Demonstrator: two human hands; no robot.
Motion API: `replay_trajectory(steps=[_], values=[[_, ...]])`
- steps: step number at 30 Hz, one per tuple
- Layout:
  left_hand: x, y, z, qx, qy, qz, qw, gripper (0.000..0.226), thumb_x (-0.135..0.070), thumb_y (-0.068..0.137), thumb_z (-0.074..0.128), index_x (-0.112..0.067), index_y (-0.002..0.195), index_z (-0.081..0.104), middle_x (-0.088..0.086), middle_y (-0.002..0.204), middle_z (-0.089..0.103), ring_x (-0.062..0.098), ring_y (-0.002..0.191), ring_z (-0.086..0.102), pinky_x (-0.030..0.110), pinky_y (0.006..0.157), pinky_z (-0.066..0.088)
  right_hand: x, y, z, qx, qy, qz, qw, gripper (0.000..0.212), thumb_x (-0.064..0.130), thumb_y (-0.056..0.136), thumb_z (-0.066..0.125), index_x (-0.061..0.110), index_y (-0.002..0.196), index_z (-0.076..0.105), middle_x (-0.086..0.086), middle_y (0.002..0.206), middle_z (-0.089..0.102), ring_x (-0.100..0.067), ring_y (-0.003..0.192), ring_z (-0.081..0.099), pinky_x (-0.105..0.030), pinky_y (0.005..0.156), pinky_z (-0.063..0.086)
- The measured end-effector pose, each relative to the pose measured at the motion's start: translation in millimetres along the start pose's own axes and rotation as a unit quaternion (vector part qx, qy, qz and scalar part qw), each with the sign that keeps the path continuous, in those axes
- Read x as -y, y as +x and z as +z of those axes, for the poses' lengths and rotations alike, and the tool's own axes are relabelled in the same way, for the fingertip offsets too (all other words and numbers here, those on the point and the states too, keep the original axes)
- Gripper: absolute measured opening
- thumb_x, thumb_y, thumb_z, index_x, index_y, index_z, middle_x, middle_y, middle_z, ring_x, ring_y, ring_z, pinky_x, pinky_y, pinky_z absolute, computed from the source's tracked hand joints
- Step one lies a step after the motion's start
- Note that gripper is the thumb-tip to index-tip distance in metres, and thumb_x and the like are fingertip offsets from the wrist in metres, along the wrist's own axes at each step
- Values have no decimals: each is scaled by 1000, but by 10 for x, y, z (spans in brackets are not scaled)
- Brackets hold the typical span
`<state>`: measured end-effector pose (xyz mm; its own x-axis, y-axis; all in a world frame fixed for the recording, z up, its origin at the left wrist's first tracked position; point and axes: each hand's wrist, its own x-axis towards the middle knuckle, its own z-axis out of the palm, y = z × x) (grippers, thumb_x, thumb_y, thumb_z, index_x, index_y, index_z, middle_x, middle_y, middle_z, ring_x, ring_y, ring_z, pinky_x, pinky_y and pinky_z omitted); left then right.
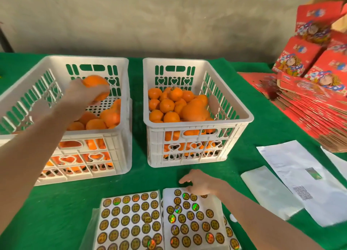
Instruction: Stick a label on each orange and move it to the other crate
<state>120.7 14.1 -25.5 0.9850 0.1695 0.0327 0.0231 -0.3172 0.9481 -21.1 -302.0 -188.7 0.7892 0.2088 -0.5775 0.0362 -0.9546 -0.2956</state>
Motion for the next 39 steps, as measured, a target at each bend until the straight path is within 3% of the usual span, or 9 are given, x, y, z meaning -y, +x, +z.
replay_trajectory(steps=[4,8,12,18,21,24,28,31,39], values=[[-140,-615,-32,60,-103,43,992,67,-49,60,80,-20,114,54,0,104,65,14,89,69,31,76,53,97,147,14,12,3,-37,999,33,21,95,46,23,124,60,-2,133,52,-20,129,36,-30,105,26],[-115,-1211,164,100,-213,32,972,48,-36,55,73,-17,96,57,-5,96,66,4,83,69,22,66,55,142,198,-13,19,39,-65,997,16,20,90,49,19,83,64,9,88,60,-18,94,57,-26,81,40],[196,-1590,427,133,-217,-48,966,66,-41,49,73,-10,105,59,1,99,70,13,90,69,23,67,55,146,156,-56,0,92,-71,993,20,15,87,49,2,74,56,-18,76,49,-30,69,46,-37,66,41],[852,-1944,1066,246,-203,-266,910,92,-49,59,68,-6,134,40,10,128,54,25,122,50,42,110,34,59,-46,-228,-19,256,-106,961,21,8,87,61,23,74,67,9,83,65,-4,82,59,-18,80,47],[933,-2063,1338,255,-259,-339,868,92,-51,62,71,-11,137,35,13,126,50,28,122,45,41,104,33,5,-122,-272,-35,292,-128,947,27,2,85,64,23,69,67,10,76,64,1,73,59,-17,78,47],[983,-2080,1484,257,-289,-303,871,101,-68,39,76,-16,121,52,9,113,53,27,113,45,45,108,30,-68,-200,-278,-48,324,-156,932,26,-5,82,65,20,77,62,5,81,61,-2,71,60,-21,75,47],[962,-2050,1552,253,-354,-316,843,64,-49,78,60,-12,129,52,12,112,68,23,104,66,39,97,43,-144,-282,-266,-80,301,-191,931,28,-11,81,63,16,85,67,-4,89,67,-13,83,66,-27,83,53],[968,-2037,1583,267,-361,-314,836,60,-50,76,58,-14,125,52,16,111,69,28,98,69,42,84,48,-171,-305,-236,-122,271,-210,931,25,-7,81,66,14,92,73,-14,101,69,-25,93,66,-30,87,54],[1029,-2011,1593,282,-362,-328,826,68,-54,68,61,-15,123,53,21,109,69,34,92,70,42,79,50,-140,-395,-178,-239,111,-323,909,7,3,82,70,9,83,74,10,79,60,-10,74,55,-25,71,46]])
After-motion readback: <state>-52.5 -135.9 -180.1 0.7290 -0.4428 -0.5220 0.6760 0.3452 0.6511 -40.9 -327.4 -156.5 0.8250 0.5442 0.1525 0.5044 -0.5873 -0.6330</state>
